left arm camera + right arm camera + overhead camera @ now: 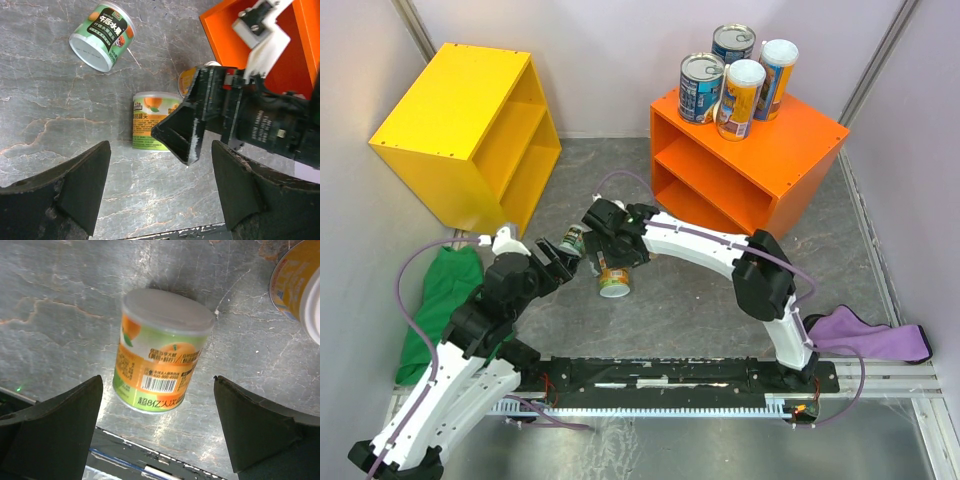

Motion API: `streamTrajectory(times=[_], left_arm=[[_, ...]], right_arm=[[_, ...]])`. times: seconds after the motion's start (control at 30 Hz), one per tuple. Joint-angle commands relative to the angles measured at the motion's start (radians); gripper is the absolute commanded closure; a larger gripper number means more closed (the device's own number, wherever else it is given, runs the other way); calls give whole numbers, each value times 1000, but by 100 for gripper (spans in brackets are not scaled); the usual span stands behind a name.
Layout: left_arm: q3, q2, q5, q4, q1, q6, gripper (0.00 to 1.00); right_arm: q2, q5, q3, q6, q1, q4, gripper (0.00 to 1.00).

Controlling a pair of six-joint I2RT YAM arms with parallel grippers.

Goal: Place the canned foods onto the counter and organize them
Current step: Adjust the canned food at the center of the board.

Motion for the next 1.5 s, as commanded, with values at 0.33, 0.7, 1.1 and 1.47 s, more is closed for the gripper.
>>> streamTrajectory(times=[0.33, 0.7, 1.1, 1.47], left_arm=[[-19, -45, -1, 10, -1, -52, 13], [-24, -43, 3, 20, -1, -48, 13], [-16, -43, -10, 25, -2, -44, 13], [-1, 0, -22, 59, -2, -30, 13]], right_arm=[[184, 28, 216, -37, 1, -81, 1], [233, 31, 232, -37, -23, -88, 2], [187, 50, 270, -97, -34, -70, 54], [-69, 67, 36, -178, -29, 215, 54]])
